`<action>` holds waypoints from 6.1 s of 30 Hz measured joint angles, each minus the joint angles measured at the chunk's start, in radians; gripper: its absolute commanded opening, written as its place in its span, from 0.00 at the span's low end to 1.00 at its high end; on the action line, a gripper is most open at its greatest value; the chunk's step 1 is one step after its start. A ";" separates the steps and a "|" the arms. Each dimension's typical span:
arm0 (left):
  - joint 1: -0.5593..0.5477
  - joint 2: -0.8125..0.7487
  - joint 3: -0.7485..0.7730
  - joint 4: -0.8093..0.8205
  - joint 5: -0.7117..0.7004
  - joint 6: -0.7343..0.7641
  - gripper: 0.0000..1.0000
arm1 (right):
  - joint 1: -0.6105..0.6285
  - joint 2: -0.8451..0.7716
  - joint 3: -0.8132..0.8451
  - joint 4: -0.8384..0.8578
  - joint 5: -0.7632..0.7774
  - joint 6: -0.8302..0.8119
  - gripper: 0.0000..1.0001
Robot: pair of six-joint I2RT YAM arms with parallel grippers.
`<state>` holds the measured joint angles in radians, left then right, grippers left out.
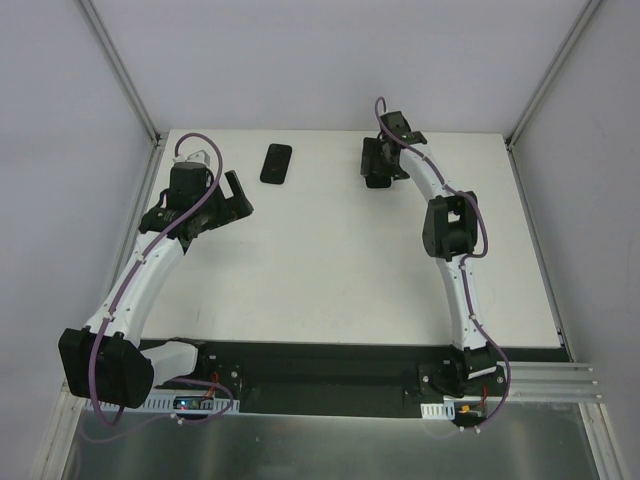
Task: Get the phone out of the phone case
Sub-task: Move the phone to the center of the board, then pick up the phone at the center of the board.
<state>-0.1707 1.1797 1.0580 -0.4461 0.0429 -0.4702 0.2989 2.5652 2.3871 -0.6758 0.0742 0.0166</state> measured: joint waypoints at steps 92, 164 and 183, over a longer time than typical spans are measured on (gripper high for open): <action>-0.040 0.001 0.026 -0.092 0.056 0.051 0.99 | 0.364 -0.750 -1.231 0.218 0.209 0.210 0.24; -0.267 0.468 -0.059 0.384 0.501 -0.380 0.99 | 0.314 -0.952 -1.446 0.289 0.022 0.083 0.35; -0.360 0.645 0.130 0.380 0.586 -0.387 0.91 | 0.343 -1.130 -1.490 0.314 -0.175 0.168 0.30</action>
<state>-0.5304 1.8252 1.1881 -0.0658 0.6292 -0.8570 0.6422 1.4349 0.8967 -0.3622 -0.1005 0.1844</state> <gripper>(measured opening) 0.952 0.720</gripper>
